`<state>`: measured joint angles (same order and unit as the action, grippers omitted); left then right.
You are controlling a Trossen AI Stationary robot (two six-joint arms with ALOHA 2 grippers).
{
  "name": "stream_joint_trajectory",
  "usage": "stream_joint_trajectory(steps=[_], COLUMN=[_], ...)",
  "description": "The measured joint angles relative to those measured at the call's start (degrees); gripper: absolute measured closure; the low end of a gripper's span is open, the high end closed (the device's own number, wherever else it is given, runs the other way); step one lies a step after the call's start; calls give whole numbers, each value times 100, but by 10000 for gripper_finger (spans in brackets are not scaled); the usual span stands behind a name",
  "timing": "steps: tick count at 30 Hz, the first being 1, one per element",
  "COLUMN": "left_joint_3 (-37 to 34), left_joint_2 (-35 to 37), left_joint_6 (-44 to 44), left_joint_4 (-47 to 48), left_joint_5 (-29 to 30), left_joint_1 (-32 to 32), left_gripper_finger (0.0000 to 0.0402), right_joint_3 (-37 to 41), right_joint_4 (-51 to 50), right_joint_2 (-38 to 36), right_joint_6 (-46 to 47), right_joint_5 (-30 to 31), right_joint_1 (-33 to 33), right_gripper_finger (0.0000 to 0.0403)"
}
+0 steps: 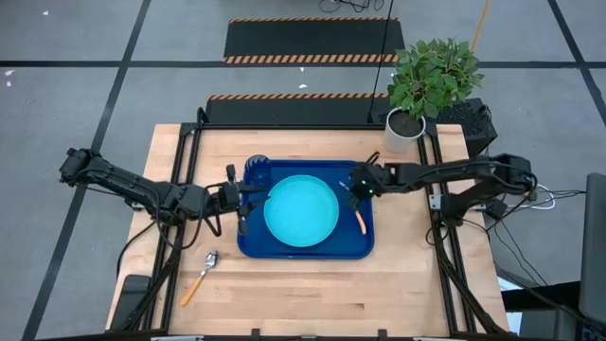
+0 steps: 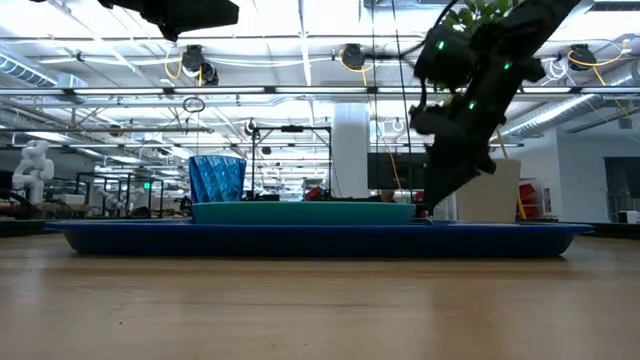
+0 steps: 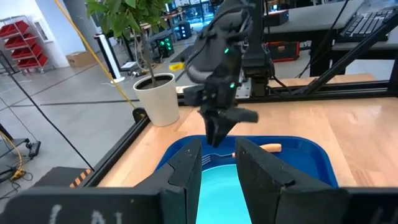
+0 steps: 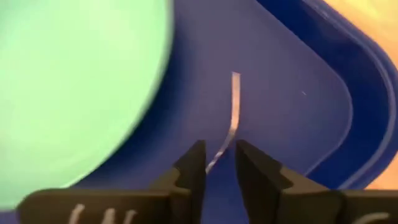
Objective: Pick and place plate/cup/fork/spoon on tray
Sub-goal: Put the orange fork beside the light blue plate
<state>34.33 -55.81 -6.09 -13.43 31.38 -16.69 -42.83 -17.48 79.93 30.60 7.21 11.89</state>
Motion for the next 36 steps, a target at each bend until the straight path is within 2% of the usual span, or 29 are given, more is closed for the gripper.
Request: stream_joint_trajectory(steps=[5, 7, 13, 19, 27, 32, 36], left_joint_3=[0, 0, 0, 0, 0, 0, 0], left_joint_2=[1, 0, 1, 2, 0, 0, 2], left_joint_6=[-21, -19, -17, 14, 3, 1, 1], left_joint_4=[15, 18, 33, 35, 37, 37, 39], left_joint_5=[0, 0, 2, 0, 2, 2, 2], left_joint_1=[-2, -2, -2, -11, -11, -11, -11], left_gripper_finger=[300, 300, 300, 300, 300, 300, 300], right_joint_3=[0, -2, -4, -4, -4, -7, -7], right_joint_4=[156, 217, 238, 180, 205, 302, 280], right_joint_2=[366, 426, 427, 425, 425, 421, 423], right_joint_6=[84, 85, 24, -175, -281, -431, -490], right_joint_5=[-436, -435, -383, 21, 9, -264, -253], right_joint_1=[171, 170, 225, 246, 236, 224, 224], right_gripper_finger=[299, 299, 321, 348, 378, 378, 366])
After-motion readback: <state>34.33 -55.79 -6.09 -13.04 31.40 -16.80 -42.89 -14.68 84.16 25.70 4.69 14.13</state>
